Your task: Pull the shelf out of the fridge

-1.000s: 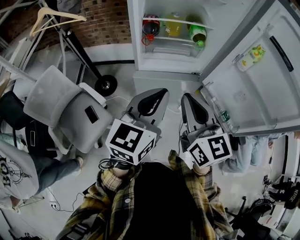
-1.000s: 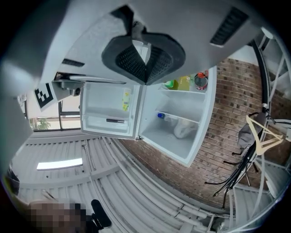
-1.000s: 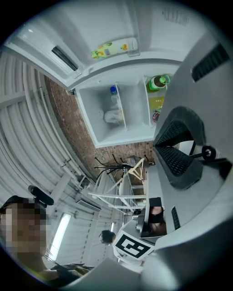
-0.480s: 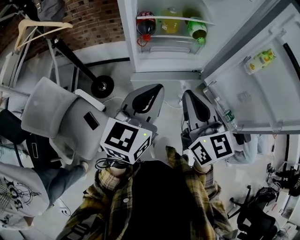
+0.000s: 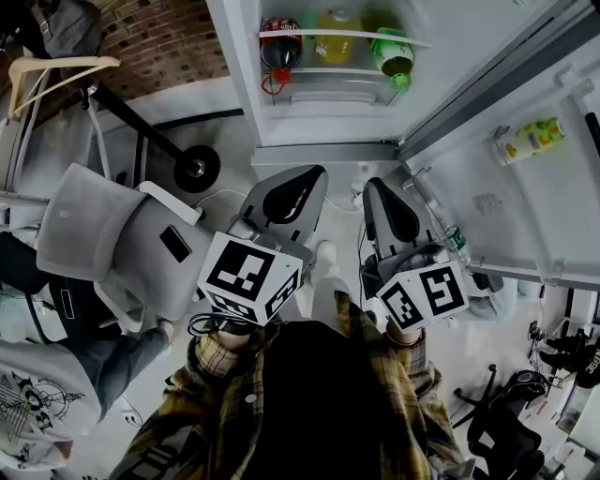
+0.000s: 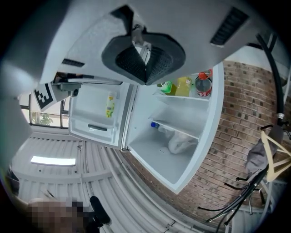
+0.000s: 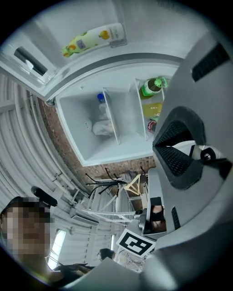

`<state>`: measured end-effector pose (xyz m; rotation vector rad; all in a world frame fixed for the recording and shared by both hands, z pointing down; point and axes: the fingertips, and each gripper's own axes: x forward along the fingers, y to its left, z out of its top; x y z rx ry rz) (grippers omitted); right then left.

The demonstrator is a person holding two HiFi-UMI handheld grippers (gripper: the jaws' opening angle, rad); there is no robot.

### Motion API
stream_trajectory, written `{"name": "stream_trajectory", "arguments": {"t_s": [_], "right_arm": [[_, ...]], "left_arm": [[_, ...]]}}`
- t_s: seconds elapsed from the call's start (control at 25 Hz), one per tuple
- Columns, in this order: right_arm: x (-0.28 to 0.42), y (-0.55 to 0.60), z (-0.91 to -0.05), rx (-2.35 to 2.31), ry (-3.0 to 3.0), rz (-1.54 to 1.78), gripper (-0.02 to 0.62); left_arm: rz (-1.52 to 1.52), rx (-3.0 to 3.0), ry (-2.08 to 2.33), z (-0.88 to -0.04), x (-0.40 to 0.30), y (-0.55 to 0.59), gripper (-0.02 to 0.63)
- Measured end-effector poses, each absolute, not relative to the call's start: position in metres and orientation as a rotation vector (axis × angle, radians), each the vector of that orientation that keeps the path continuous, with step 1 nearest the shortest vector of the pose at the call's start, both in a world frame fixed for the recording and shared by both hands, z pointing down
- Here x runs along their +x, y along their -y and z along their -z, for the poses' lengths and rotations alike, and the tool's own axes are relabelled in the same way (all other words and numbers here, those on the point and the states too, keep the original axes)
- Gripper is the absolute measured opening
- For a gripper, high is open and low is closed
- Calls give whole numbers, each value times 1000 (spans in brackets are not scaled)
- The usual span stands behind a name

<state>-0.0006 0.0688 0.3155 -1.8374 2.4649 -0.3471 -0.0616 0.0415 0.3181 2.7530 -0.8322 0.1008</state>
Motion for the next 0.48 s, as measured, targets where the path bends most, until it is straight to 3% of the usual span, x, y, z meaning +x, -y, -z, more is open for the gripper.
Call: {"name": "stream_trajectory", "arguments": {"t_s": [0.48], "right_arm": [[61,-10,-305,-1741,-2534,316,18]], "left_arm": [[-46,2744,930,-307,0,14,5]]}}
